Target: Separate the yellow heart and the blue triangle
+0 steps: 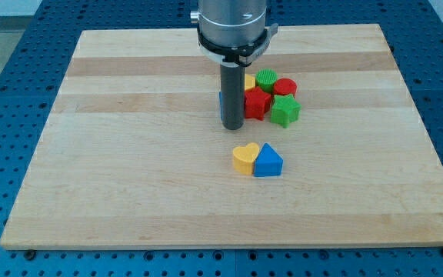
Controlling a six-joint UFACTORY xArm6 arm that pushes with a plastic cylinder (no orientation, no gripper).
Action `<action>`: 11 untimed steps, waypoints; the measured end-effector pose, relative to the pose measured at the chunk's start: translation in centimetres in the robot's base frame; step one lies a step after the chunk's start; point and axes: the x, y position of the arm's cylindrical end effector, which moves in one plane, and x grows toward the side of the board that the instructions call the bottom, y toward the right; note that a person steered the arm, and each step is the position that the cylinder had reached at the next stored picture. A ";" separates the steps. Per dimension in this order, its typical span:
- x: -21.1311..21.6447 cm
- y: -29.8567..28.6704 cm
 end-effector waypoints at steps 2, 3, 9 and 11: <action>-0.6 0.0; 1.2 -0.2; 5.0 -5.1; 10.1 -3.2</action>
